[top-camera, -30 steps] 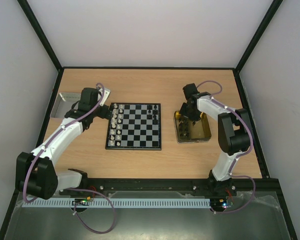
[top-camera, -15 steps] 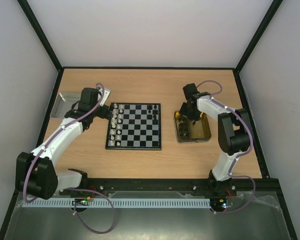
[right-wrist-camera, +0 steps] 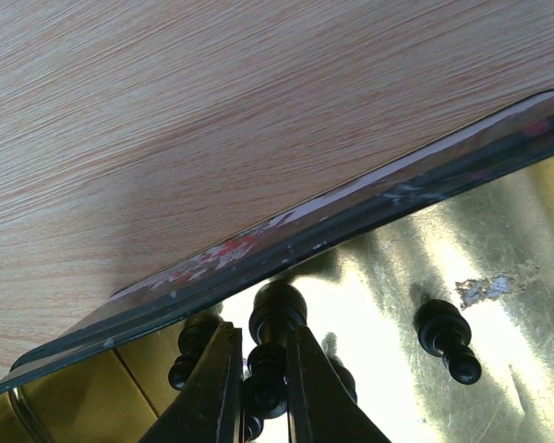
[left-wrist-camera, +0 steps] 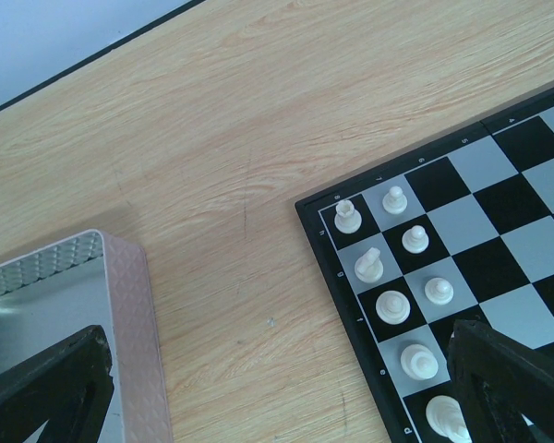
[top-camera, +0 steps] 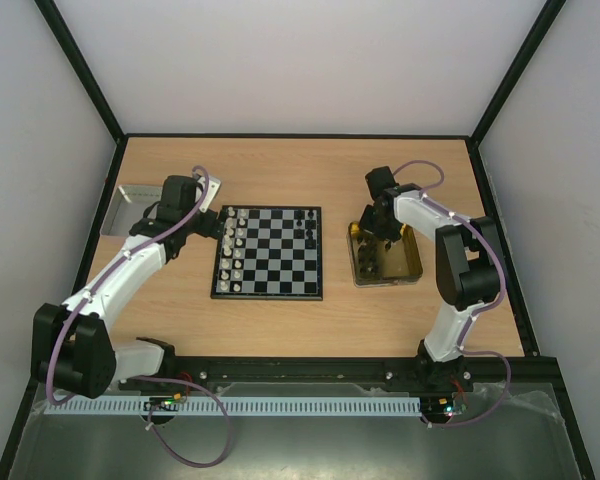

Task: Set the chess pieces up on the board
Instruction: Pick up the chess piece from the storage box, then place the chess piece on the chessboard.

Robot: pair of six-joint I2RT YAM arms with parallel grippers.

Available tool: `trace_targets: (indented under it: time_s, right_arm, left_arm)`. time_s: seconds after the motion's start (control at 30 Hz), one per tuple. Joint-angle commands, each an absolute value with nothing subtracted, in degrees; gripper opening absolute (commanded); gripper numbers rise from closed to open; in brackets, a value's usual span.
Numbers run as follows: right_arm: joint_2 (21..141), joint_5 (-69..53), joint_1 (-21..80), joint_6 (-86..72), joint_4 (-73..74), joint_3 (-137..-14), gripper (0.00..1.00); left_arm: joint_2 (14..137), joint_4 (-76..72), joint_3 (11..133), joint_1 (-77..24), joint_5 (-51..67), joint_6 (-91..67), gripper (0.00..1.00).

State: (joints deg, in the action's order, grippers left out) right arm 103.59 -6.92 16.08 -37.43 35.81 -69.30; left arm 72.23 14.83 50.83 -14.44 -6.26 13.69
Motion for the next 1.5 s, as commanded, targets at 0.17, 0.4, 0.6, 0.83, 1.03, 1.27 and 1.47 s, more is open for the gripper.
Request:
trace_targets:
  time_s: [0.17, 0.4, 0.6, 0.83, 1.03, 1.27, 1.47]
  right_arm:
    - [99.9, -4.3, 15.7, -36.7, 40.4, -71.0, 0.02]
    - [95.5, -3.7, 16.1, -34.8, 42.5, -71.7, 0.02]
    - [92.9, 0.0, 21.9, -34.4, 46.4, -74.0, 0.02]
    - [92.2, -1.3, 31.5, -38.2, 47.4, -75.2, 0.02]
    - [94.4, -3.3, 38.0, -39.7, 46.2, -74.6, 0.02]
    - [99.1, -4.7, 42.0, -40.3, 44.3, -75.2, 0.02]
    - [102.2, -5.5, 42.2, -40.0, 42.5, -76.0, 0.02]
  left_arm:
    - [73.4, 15.4, 51.9, -14.3, -6.8, 13.4, 0.99]
    - [74.3, 15.3, 51.9, -14.3, -6.9, 13.4, 0.99]
    - [74.5, 15.4, 52.5, -14.3, -7.0, 13.5, 0.99]
    - [74.5, 15.6, 52.6, -14.3, -7.8, 13.4, 0.99]
    - [74.4, 15.6, 52.5, -14.3, -8.2, 13.4, 0.99]
    - [74.4, 15.5, 52.5, -14.3, -8.6, 13.4, 0.99]
    - [73.9, 15.4, 52.0, -14.3, -8.7, 13.5, 0.99]
